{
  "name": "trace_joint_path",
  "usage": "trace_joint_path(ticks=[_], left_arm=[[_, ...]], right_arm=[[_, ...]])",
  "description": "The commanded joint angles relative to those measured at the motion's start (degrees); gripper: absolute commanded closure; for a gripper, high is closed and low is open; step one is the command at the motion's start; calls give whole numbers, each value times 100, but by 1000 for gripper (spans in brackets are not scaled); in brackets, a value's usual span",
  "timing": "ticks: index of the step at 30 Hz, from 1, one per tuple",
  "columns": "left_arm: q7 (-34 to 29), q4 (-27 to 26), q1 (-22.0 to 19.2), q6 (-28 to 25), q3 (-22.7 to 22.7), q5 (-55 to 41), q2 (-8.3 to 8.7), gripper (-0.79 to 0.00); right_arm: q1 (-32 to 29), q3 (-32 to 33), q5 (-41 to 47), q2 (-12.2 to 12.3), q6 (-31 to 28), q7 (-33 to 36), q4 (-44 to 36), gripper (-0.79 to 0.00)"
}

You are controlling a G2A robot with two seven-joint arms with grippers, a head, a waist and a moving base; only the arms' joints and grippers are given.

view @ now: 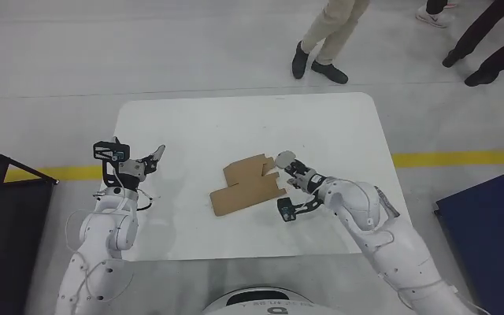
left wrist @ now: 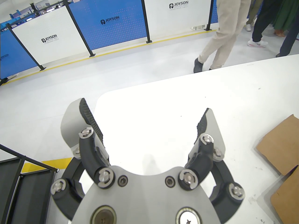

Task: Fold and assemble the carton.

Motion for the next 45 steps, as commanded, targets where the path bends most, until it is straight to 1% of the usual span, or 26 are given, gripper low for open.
trace_joint_path(ticks=[1,2,4,6,9,13,14,19,29,38,42,45], left_arm=[[0,0,0,0,0,0,0,-785],[0,0,0,0,0,0,0,-785],[0,0,0,0,0,0,0,-785],[0,0,0,0,0,0,0,-785],[0,0,0,0,0,0,0,-785],[0,0,0,0,0,0,0,-785],[0,0,0,0,0,0,0,-785],[0,0,0,0,0,0,0,-785],[0,0,0,0,0,0,0,-785],[0,0,0,0,0,0,0,-785],[0,0,0,0,0,0,0,-785],[0,0,0,0,0,0,0,-785]], right_arm=[[146,-152,-166,-8,-32,-86,156,-557],[220,-207,-200,-14,-46,-133,239,-520],[348,-302,-230,-25,-53,-216,375,-493],[452,-359,-218,-33,-42,-291,508,-474],[588,-446,-252,-41,-76,-367,683,-468],[765,-534,-229,-48,-170,-538,903,-416],[808,-554,-220,-49,-183,-588,959,-391],[998,-686,-106,-69,-168,-807,1250,-342],[1237,-916,122,-104,-61,-1104,1561,-323],[1219,-1089,206,-57,147,-1717,1521,-280],[1146,-1123,306,-29,328,-1960,1467,-289],[1114,-1180,277,-18,396,-1956,1490,-320]])
